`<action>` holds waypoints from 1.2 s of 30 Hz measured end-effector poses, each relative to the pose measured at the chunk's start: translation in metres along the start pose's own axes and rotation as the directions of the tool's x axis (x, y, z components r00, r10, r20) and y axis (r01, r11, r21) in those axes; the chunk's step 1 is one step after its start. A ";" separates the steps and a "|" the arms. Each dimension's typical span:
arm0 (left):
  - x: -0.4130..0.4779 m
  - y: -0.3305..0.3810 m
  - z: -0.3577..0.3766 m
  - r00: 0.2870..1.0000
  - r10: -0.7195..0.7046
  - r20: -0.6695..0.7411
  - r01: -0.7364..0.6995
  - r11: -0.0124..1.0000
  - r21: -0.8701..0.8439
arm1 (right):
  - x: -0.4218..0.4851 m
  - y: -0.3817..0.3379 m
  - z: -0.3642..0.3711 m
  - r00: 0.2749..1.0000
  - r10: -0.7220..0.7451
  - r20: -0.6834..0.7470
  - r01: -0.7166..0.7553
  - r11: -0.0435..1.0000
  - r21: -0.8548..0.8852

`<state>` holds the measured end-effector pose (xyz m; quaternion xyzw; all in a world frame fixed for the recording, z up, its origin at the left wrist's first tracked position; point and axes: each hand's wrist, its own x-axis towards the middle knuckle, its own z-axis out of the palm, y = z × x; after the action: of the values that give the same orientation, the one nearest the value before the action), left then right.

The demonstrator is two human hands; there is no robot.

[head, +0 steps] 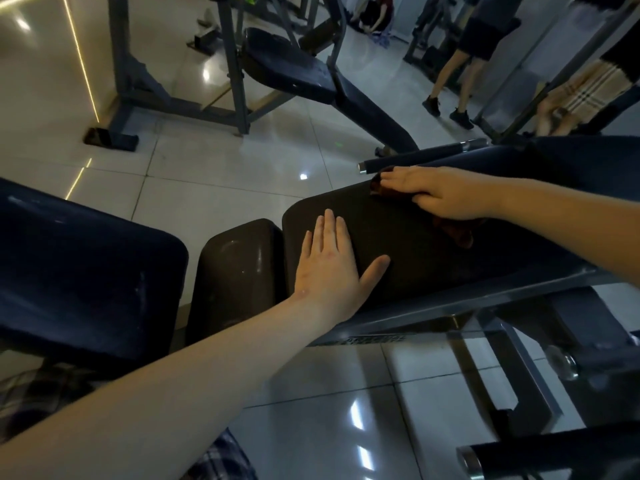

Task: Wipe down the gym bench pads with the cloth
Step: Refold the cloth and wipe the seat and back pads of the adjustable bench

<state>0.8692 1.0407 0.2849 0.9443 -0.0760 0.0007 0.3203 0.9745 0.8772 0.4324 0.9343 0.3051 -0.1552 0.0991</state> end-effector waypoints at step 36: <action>-0.053 -0.069 0.012 0.997 -0.075 -0.025 0.078 0.970 0.230 | 0.004 -0.055 0.024 0.989 -0.112 0.093 0.119 0.990 -0.072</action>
<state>0.8263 1.0951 0.2312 0.9773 -0.0363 0.0049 0.2086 0.9392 0.9161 0.4035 0.9028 0.3597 -0.1901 0.1393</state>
